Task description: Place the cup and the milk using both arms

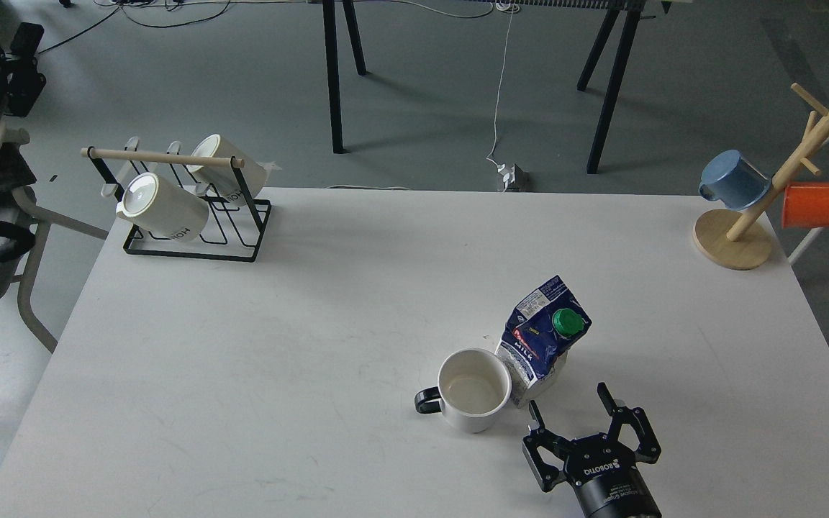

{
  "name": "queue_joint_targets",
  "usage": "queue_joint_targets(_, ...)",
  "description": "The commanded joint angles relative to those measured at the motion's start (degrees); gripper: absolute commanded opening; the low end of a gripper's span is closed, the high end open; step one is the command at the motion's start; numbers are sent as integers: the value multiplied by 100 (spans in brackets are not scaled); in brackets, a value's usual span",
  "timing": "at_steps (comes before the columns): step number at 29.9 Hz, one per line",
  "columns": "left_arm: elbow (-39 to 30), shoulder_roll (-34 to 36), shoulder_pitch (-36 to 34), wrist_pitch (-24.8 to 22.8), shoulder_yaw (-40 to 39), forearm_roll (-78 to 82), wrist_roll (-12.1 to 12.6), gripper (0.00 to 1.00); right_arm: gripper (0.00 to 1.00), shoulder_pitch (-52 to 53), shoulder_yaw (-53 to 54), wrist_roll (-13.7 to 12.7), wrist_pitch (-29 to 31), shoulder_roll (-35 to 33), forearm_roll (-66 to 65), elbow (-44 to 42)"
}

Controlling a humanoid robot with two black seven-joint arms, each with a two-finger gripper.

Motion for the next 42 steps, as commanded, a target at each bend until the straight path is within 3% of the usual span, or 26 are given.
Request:
queue_joint_targets(1,0,9,-4,0,0,0,-8,100,99,-251,19,-9,0,-218,-8,-2)
queue_joint_targets(10,0,70,-4,-26,-18,-9,-17,100,99,-551,589,-9,0,-1589,18,341)
queue_joint_targets(18,26,35,-171,-35,-35,-52,-17,100,99,-481,2056,17,0,-2968,36,341)
queue_joint_targets(25,61,-316,-206,-70,-237,-376,-35,100,99,1099,2330,26,0,-4050,27,60)
queue_joint_targets(29,79,-334,-206,-96,-325,-1254,-17,100,99,2346,2313,17,0,-4042,1,-71)
queue_joint_targets(34,246,-352,-180,-404,-325,-1871,-8,100,99,3920,2121,-18,0,-3709,-87,-1028)
queue_joint_targets(42,667,-668,-189,-632,-334,-1889,-9,100,96,6452,266,-53,0,-3051,9,-2583)
